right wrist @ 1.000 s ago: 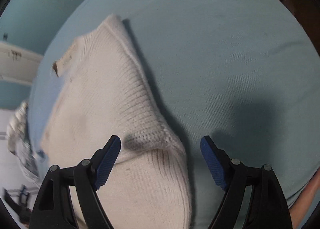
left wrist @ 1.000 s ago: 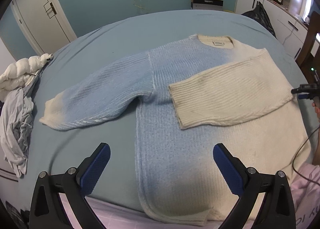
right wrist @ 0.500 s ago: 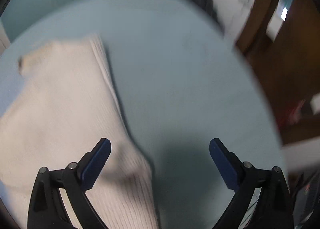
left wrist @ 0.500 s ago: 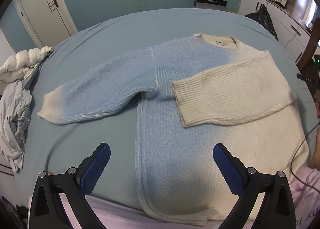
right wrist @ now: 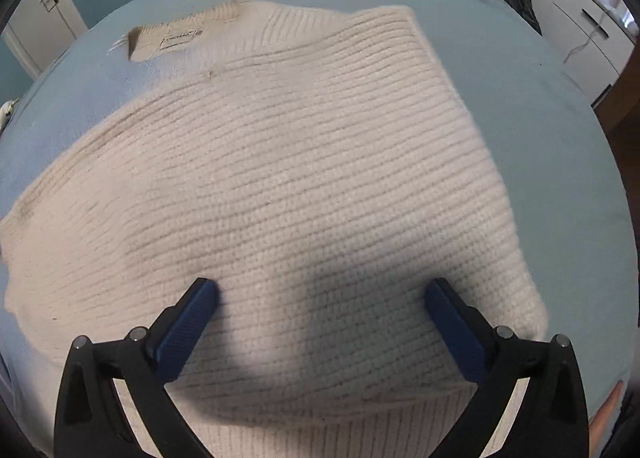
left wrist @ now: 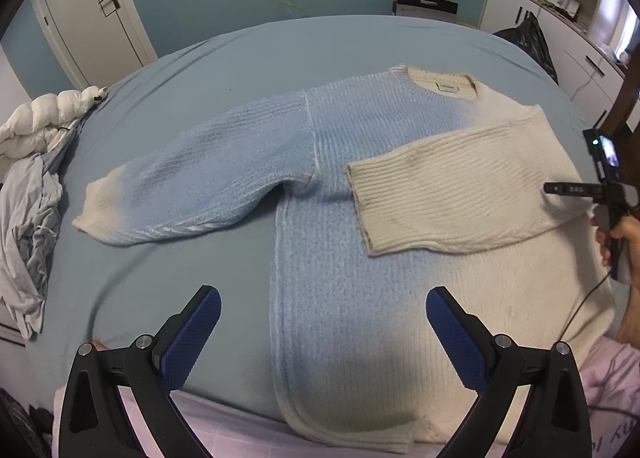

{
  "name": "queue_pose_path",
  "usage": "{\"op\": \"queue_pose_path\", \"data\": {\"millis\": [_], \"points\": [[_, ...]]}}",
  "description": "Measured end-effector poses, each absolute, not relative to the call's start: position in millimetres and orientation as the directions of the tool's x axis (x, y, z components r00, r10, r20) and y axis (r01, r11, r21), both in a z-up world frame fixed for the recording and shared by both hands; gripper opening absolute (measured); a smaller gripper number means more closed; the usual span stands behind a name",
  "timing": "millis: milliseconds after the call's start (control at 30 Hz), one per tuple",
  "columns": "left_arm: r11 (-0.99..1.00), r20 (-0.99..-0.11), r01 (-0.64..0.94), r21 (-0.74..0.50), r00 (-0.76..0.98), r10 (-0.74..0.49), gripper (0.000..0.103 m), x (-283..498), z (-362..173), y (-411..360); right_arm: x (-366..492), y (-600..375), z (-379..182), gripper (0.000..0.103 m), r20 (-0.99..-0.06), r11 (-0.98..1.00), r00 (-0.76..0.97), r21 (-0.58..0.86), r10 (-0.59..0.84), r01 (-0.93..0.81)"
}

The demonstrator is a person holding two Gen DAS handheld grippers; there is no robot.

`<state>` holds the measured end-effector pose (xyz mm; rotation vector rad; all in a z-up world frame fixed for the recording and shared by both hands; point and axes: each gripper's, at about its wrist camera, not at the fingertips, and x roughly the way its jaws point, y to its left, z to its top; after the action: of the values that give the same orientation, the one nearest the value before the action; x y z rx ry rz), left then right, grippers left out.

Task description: Fold small clothes

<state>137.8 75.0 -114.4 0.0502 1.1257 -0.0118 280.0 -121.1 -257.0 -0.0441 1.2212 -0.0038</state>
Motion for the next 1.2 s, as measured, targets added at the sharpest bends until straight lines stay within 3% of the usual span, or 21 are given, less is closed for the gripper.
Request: {"op": "queue_pose_path", "data": {"millis": [133,333,467,633,800,900,1100,1200], "points": [[1.000,-0.911,0.020,0.022,0.411,0.012,0.103,139,-112,83,267,-119,-199,0.102,-0.943,0.998,0.332,-0.015,0.004,-0.055],[0.999,-0.880,-0.013,0.033,0.474,0.035,0.103,129,-85,96,193,-80,-55,0.102,-0.904,0.982,0.400,0.095,0.154,-0.163],[1.000,-0.870,0.007,0.012,0.493,0.007,0.103,121,-72,95,141,-129,59,0.102,-0.825,0.958,0.488,0.234,0.287,-0.167],[0.999,-0.845,0.034,0.027,0.535,0.005,0.103,107,-60,92,80,-138,125,0.102,-0.764,0.968,0.595,0.215,0.250,-0.130],[0.999,-0.843,0.033,0.009,0.538,-0.010,0.103,100,-55,95,70,-164,98,0.102,-0.793,0.990,0.594,0.129,0.137,-0.057],[0.999,-0.831,0.037,0.021,0.556,-0.003,0.103,95,-50,96,55,-173,84,0.102,-0.770,0.984,0.622,0.178,0.143,-0.005],[1.000,-0.834,0.020,0.010,0.552,-0.002,0.103,93,-52,102,54,-157,30,0.102,-0.824,0.947,0.506,0.319,0.256,0.040],[1.000,-0.836,-0.001,0.020,0.549,0.017,0.103,94,-54,108,55,-141,10,0.102,-0.833,0.961,0.502,0.274,0.231,0.014]]}}
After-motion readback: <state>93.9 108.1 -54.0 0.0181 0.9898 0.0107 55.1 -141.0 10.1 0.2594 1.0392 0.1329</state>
